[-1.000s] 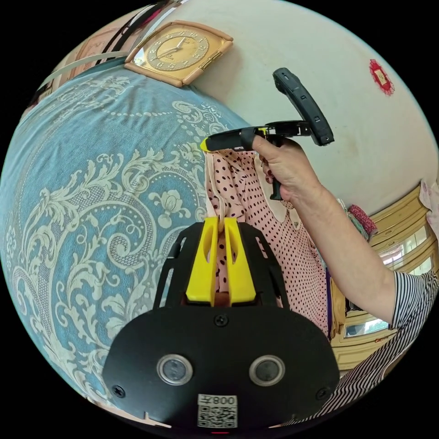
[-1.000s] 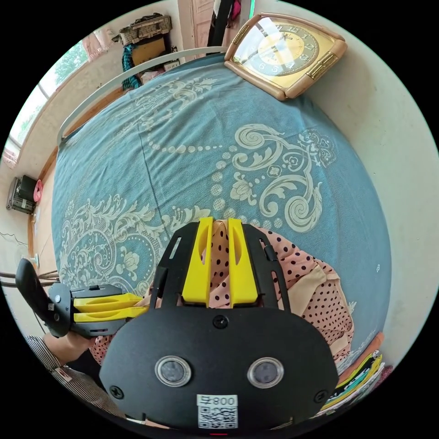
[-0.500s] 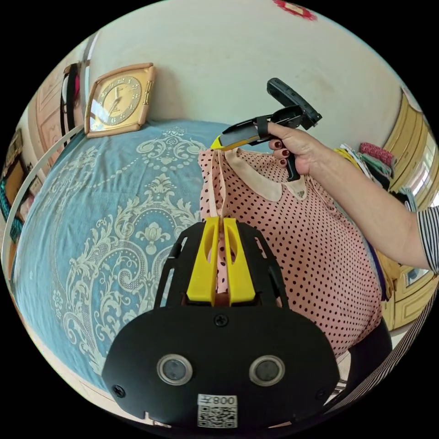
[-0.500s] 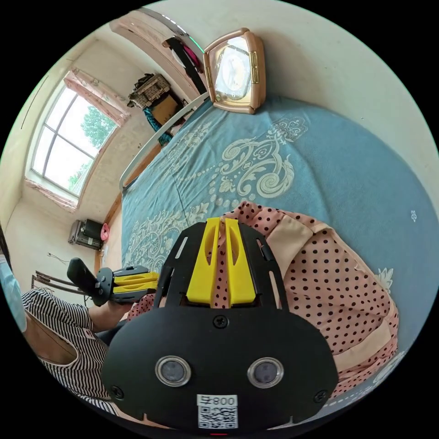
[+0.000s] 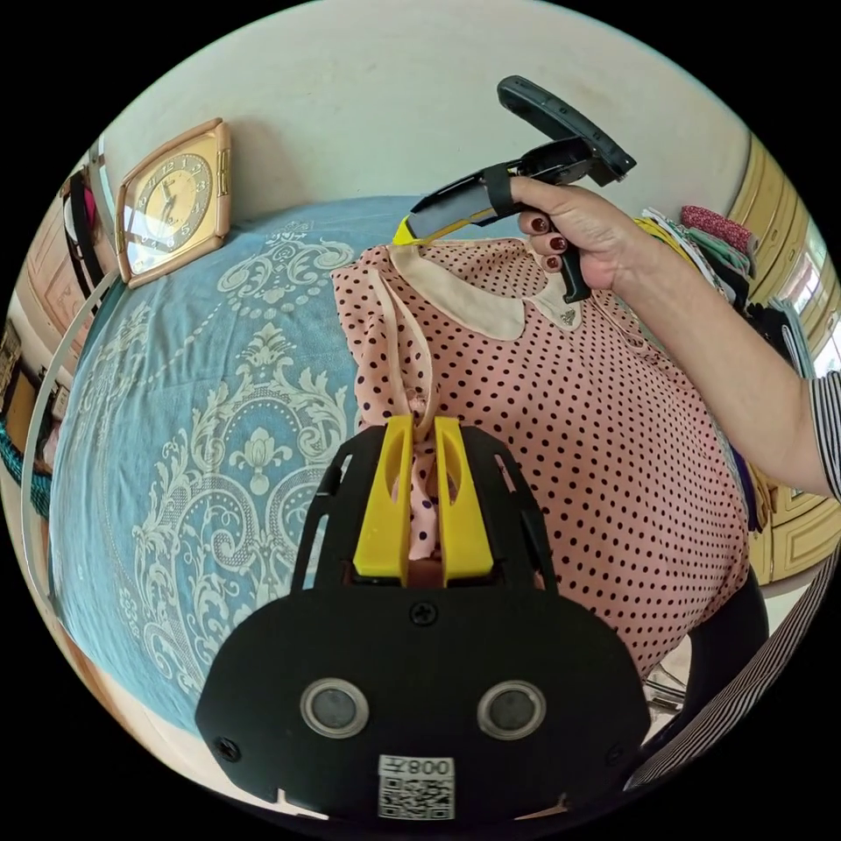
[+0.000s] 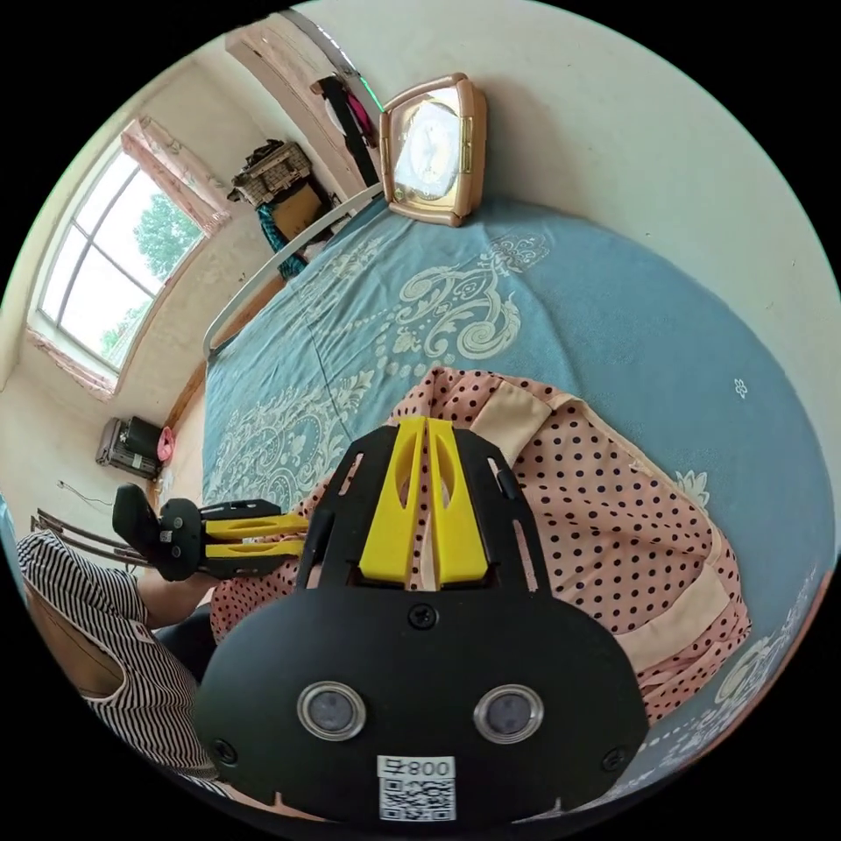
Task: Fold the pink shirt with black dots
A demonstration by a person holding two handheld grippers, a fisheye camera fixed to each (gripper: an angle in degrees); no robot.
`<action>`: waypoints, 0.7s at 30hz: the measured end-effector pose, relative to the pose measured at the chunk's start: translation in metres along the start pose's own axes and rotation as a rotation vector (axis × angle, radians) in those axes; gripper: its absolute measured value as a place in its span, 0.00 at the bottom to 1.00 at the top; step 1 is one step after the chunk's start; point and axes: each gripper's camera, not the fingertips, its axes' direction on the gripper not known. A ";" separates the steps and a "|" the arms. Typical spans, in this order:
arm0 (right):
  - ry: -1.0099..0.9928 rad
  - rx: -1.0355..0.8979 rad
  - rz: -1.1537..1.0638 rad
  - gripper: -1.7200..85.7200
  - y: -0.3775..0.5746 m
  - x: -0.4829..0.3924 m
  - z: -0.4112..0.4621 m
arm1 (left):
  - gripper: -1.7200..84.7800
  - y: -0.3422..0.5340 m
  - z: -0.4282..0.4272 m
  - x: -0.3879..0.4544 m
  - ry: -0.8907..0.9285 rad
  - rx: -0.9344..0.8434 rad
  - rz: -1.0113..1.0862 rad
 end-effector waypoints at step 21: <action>-0.019 -0.148 -0.020 0.02 0.030 -0.069 -0.002 | 0.07 0.053 -0.017 0.050 0.020 -0.017 -0.036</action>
